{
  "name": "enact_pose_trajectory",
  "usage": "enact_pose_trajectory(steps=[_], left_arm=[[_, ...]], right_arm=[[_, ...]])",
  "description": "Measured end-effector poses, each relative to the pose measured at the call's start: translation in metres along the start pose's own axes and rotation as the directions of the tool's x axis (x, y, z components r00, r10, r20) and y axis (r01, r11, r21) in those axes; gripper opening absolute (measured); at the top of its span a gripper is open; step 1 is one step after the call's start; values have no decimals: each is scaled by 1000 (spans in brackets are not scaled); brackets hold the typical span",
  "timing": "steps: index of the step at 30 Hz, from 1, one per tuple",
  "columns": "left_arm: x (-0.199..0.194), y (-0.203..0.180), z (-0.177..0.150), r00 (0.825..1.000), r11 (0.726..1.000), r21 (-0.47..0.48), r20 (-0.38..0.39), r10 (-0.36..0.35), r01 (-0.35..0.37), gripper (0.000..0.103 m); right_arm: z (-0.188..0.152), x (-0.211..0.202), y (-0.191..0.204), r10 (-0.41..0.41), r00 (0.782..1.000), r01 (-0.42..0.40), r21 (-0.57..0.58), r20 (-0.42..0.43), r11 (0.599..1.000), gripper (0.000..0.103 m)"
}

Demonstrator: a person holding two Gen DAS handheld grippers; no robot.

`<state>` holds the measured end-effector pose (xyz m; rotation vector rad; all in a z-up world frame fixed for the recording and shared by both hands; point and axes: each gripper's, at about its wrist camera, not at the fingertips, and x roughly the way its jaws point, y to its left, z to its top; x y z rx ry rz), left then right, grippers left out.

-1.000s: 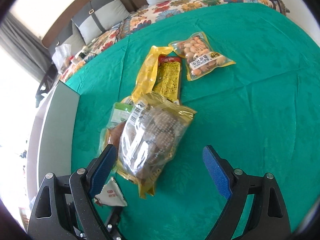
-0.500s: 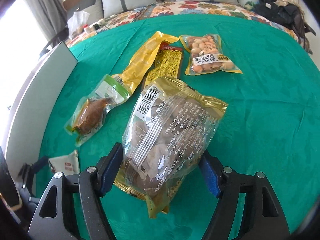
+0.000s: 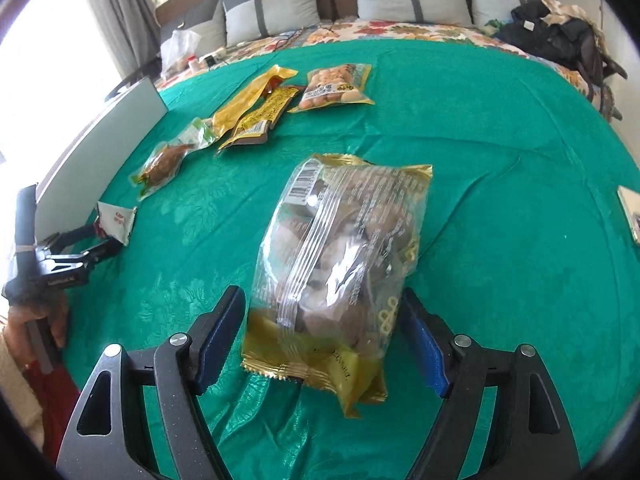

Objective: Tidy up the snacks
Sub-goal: 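Close the right tool on the gold-bottomed bun bag, then lift the bun bag with the right tool while the left tool grasps the white printed pouch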

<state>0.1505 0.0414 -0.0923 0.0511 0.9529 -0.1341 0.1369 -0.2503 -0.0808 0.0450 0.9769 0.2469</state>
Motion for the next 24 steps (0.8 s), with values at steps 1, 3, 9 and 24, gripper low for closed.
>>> enact_pose_trajectory(steps=[1, 3, 9, 24], left_arm=[[0, 0, 0, 1000, 1000, 0, 0, 0, 0, 103], [0, 0, 0, 1000, 1000, 0, 0, 0, 0, 103], [0, 0, 0, 1000, 1000, 0, 0, 1, -1, 103], [0, 1, 0, 1000, 1000, -2, 2, 4, -4, 103]], right_arm=[[-2, 1, 10, -49, 999, 50, -50, 16, 997, 82], [-4, 7, 26, -123, 992, 122, -150, 8, 981, 84], [-9, 8, 17, -102, 993, 107, -112, 55, 988, 90], [-10, 9, 17, -104, 993, 110, -118, 62, 987, 93]])
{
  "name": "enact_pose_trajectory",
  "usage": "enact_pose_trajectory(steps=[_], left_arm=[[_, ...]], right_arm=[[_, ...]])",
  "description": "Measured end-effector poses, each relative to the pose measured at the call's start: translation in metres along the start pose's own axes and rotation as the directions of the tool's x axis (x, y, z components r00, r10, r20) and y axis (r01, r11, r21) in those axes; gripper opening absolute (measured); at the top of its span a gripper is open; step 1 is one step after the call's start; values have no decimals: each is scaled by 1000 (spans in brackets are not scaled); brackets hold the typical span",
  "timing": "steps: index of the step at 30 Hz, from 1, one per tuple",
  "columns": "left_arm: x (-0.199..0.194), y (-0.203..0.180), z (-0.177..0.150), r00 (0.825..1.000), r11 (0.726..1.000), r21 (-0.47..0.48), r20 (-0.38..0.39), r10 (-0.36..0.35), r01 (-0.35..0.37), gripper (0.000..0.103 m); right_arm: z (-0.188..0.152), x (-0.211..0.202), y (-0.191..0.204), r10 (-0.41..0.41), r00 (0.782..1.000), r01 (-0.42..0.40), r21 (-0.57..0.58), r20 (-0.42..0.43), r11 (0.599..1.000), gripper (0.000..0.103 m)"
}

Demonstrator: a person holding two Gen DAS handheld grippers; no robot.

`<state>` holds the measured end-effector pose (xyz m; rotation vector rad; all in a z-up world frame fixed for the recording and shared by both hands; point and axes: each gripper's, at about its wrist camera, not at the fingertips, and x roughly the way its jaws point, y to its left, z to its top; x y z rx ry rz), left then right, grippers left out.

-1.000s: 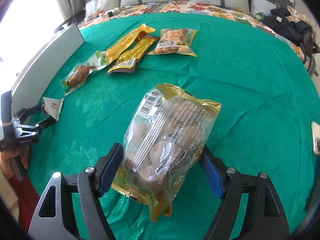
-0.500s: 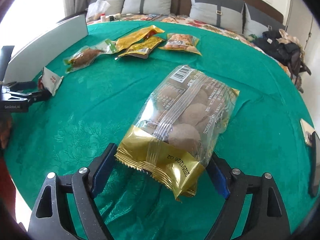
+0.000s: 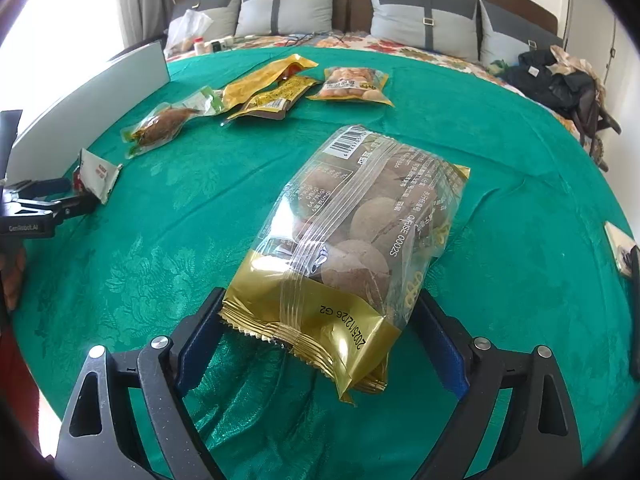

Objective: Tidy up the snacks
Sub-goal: 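Lift the bun bag with the right tool while the left tool grasps the white printed pouch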

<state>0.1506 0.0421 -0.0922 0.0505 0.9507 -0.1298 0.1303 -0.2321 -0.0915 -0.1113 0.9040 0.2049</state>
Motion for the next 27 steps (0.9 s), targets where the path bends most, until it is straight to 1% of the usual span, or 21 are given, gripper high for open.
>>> enact_pose_trajectory(steps=[10, 15, 18, 19, 20, 21, 22, 23, 24, 25, 27], left_arm=[[-1, 0, 0, 1000, 1000, 6, -4, -9, 9, 103], [-4, -19, 3, 994, 992, 88, -68, -87, 93, 103], [-6, -36, 14, 994, 989, 110, -47, -99, 103, 103], [-4, -40, 17, 993, 988, 108, -52, -108, 113, 99], [-1, -43, 19, 992, 988, 101, -62, -113, 119, 91], [2, -46, 19, 992, 989, 97, -73, -105, 112, 66], [-1, -49, 18, 997, 991, 111, -40, -66, 70, 46], [-2, -49, 17, 995, 991, 88, -42, -94, 97, 46], [-5, -47, 15, 993, 992, 61, -34, -111, 113, 42], [-8, -45, 12, 991, 991, 40, -34, -126, 127, 40], [-16, -42, 5, 990, 990, 16, -20, -139, 139, 39]], right_arm=[[0, 0, 0, 0, 1000, 0, 0, 0, 1000, 94], [0, 0, 0, 0, 1000, 0, 0, 0, 1000, 94], [0, 0, 0, 1, 1000, -1, 0, 0, 1000, 94], [0, 0, 0, 1, 1000, -1, 1, 0, 1000, 94], [0, 0, 0, 1, 1000, -1, 1, 1, 1000, 94], [0, 0, 0, 1, 1000, -1, 1, 1, 1000, 94], [0, 0, 0, 1, 1000, -1, 1, 1, 1000, 94], [0, 0, 0, 2, 1000, -2, 1, 1, 1000, 94], [0, 0, 0, 2, 1000, -2, 1, 1, 1000, 94], [0, 0, 0, 3, 1000, -3, 0, 1, 1000, 94], [0, 1, 1, 6, 1000, -6, -3, -1, 1000, 94]])
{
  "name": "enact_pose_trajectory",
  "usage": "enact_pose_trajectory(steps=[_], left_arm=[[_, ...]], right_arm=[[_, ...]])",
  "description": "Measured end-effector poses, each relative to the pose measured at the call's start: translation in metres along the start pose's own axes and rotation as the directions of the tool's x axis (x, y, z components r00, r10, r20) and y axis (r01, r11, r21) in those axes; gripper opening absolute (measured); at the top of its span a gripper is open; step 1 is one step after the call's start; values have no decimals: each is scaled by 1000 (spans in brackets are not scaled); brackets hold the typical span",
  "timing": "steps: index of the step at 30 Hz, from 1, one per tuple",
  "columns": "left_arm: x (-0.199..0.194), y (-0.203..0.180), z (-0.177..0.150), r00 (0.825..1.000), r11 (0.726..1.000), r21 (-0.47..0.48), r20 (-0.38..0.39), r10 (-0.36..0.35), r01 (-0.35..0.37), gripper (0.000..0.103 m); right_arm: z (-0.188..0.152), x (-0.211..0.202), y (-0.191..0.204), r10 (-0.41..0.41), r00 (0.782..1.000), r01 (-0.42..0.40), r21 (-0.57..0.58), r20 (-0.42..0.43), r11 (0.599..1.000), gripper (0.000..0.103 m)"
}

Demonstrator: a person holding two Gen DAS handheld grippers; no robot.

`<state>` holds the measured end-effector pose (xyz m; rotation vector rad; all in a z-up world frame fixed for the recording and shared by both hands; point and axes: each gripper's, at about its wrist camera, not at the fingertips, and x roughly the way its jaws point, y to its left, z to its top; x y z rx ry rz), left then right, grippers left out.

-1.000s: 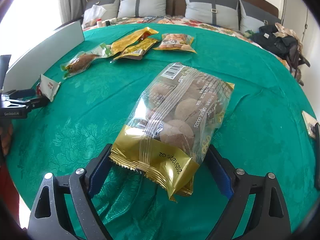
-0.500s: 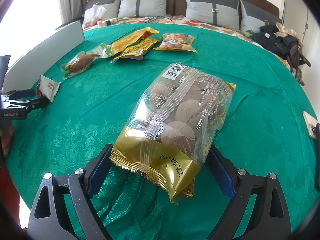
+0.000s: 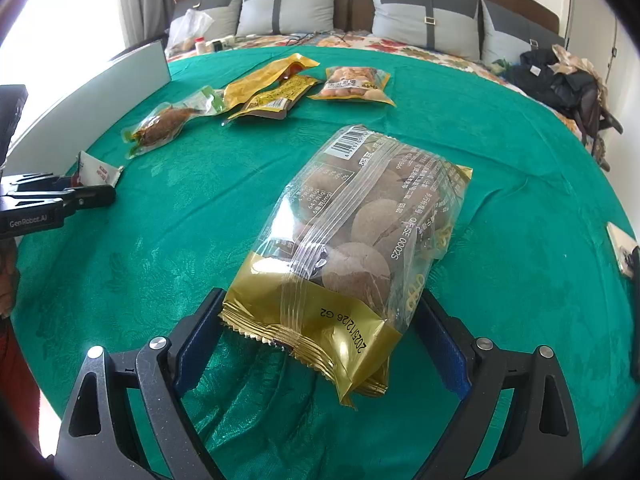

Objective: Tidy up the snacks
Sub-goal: 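Lift the bun bag with the right tool while the left tool grasps the white printed pouch, then carry both snacks into the white box and open both tools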

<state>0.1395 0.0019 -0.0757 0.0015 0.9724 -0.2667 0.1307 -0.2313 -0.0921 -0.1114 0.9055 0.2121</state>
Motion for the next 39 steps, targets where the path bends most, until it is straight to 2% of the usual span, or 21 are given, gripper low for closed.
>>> enact_pose_trajectory(steps=[3, 6, 8, 10, 12, 14, 16, 17, 18, 20, 21, 23, 26, 29, 32, 34, 36, 39], left_arm=[[-13, 4, -13, 1000, 999, -20, 13, -26, 26, 39], [-26, 7, -29, 999, 999, -20, 24, -30, 31, 39], [-32, 9, -38, 999, 999, -26, 33, -33, 34, 39], [-36, 9, -43, 999, 999, -33, 44, -31, 33, 39], [-38, 9, -44, 998, 999, -40, 55, -31, 33, 39], [-41, 8, -43, 997, 999, -40, 67, -31, 34, 39], [-45, 8, -43, 996, 999, -30, 83, -26, 29, 39], [-47, 9, -43, 996, 999, -26, 88, -22, 24, 39], [-49, 10, -44, 996, 999, -26, 92, -21, 24, 39], [-54, 16, -47, 995, 999, -38, 95, -25, 29, 39], [-56, 19, -48, 995, 999, -46, 95, -25, 30, 39], [-61, 24, -50, 995, 998, -61, 96, -29, 34, 39], [-66, 24, -47, 993, 996, -73, 110, -47, 55, 39], [-76, 21, -38, 986, 988, -98, 130, -105, 118, 39], [-99, 33, -25, 968, 958, -186, 171, -186, 217, 39], [-123, 49, -15, 956, 944, -227, 224, -190, 240, 39], [-149, 75, -7, 949, 935, -272, 278, -151, 228, 39], [-189, 128, -1, 941, 919, -359, 335, -38, 165, 40]], right_arm=[[1, -3, -1, 26, 999, -26, 0, -34, 1000, 93], [3, -20, -13, 129, 991, -125, 117, -25, 985, 92], [8, -34, -20, 128, 992, -126, 183, 6, 975, 92], [19, -42, -29, 95, 996, -92, 263, 4, 960, 92], [32, -41, -36, 90, 996, -74, 375, -25, 924, 92], [46, -29, -35, 80, 992, -32, 435, -94, 900, 92], [57, -2, -24, 8, 969, 90, 384, -247, 919, 92], [61, 10, -17, -42, 956, 144, 337, -291, 930, 92], [63, 18, -12, -83, 951, 175, 297, -299, 939, 91], [66, 19, -5, -175, 950, 236, 227, -260, 945, 87], [66, 16, -4, -214, 947, 265, 205, -239, 942, 70], [60, 7, -8, -208, 952, 260, 229, -226, 938, 65], [45, -13, -17, -153, 968, 207, 286, -201, 936, 61], [42, -30, -23, 18, 991, 38, 401, -135, 915, 60], [62, -42, -4, 129, 989, -88, 430, -67, 898, 60], [87, -51, 24, 196, 980, -173, 401, -17, 900, 60], [117, -60, 61, 270, 962, -262, 345, 26, 901, 60], [159, -75, 132, 402, 914, -405, 232, 61, 884, 60]])
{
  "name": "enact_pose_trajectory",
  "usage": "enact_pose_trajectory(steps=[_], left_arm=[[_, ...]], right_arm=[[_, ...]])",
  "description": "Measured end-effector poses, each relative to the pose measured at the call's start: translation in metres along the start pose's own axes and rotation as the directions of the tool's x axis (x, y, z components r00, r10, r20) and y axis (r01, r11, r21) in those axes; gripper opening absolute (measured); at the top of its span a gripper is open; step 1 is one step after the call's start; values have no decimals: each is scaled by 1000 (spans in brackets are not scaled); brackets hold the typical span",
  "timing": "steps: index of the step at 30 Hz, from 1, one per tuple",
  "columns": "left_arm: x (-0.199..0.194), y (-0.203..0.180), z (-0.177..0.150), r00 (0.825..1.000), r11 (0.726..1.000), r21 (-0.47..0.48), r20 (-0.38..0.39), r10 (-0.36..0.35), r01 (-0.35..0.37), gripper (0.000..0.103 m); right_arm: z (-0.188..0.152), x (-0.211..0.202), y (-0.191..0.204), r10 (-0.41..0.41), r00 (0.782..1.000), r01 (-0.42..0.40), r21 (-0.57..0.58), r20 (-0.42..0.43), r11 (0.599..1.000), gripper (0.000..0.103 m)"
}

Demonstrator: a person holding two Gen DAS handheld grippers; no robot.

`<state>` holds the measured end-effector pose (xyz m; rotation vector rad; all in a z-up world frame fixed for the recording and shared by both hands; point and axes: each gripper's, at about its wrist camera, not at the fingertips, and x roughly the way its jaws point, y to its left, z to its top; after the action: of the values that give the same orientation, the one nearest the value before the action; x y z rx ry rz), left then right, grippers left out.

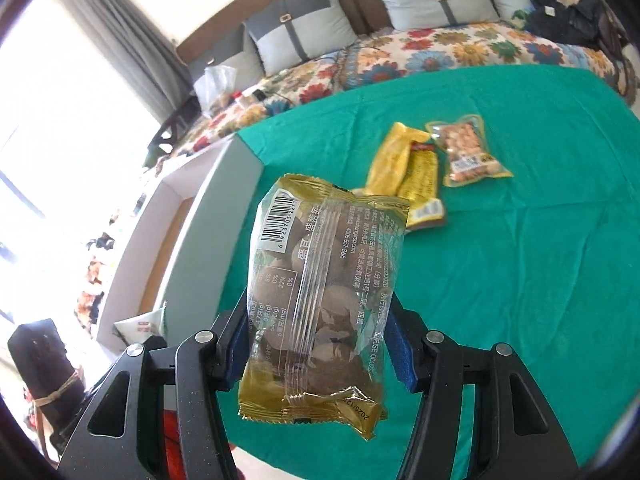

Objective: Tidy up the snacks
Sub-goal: 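Carry both snacks into the white box and open both tools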

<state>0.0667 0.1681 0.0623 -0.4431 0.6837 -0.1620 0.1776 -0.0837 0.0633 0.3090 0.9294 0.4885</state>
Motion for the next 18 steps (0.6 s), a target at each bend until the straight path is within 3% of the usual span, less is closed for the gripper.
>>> enact_pose_trajectory(steps=[2, 5, 6, 8, 9, 11, 14, 18], left_arm=[[-19, 31, 20, 993, 994, -5, 50, 110, -110, 40], [-33, 81, 37, 956, 958, -24, 58, 288, -287, 42], [-36, 99, 39, 933, 934, -43, 50, 355, -354, 48], [-39, 133, 34, 887, 883, -96, 9, 463, -460, 72], [-42, 147, 29, 873, 865, -124, -10, 488, -486, 81], [-52, 164, 15, 865, 852, -166, -13, 502, -496, 81], [-63, 171, -4, 859, 844, -189, 6, 512, -502, 83], [-54, 142, -8, 890, 881, -151, 18, 455, -448, 83]], right_arm=[[8, 13, 57, 93, 996, -94, -83, -17, 992, 61], [9, 39, 134, 199, 978, -207, -186, -60, 961, 61], [7, 48, 155, 223, 972, -234, -213, -73, 949, 65], [-1, 68, 189, 244, 962, -268, -268, -121, 925, 74], [-8, 74, 198, 237, 961, -270, -287, -144, 919, 76], [-19, 79, 200, 220, 961, -262, -304, -165, 916, 76], [-33, 72, 170, 179, 977, -209, -340, -117, 917, 76], [-52, 67, 85, -25, 997, -5, -396, -71, 918, 77]])
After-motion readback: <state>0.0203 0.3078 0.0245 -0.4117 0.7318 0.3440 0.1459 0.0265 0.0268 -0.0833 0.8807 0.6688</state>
